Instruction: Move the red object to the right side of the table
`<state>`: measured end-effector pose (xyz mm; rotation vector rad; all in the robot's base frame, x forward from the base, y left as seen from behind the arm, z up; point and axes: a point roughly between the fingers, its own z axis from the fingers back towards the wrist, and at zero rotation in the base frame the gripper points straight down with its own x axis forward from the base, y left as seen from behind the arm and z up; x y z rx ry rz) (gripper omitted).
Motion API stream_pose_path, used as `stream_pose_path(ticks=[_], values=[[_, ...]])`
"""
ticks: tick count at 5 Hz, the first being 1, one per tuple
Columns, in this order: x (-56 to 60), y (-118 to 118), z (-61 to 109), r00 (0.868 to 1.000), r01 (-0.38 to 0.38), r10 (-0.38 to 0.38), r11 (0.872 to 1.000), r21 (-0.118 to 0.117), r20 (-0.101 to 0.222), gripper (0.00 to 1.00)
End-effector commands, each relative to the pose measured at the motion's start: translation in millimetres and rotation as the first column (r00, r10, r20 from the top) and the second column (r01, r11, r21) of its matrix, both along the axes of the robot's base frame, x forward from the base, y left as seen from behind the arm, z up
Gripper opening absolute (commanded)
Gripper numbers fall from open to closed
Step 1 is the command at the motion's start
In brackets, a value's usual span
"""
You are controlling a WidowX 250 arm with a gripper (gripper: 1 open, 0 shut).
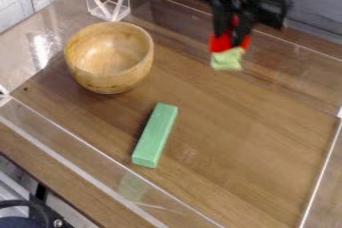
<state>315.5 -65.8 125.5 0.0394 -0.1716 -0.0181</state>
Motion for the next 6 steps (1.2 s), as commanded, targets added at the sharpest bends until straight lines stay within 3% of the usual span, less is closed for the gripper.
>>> stream_pose_path(ticks=[1,3,4,6], values=[[11.8,-24,-0.8,0.998,0.025,-0.025,1.000,-0.008,0.058,0.00],[-3.3,-36,-7.3,0.998,0.051,-0.048,0.998,-0.048,0.050,0.00],[-11.9,-40,-10.4,0.995,0.085,-0.082,0.995,-0.056,0.052,0.00],[-0.4,-37,-34.4,0.983,0.179,-0.176,0.981,-0.075,0.045,0.00]])
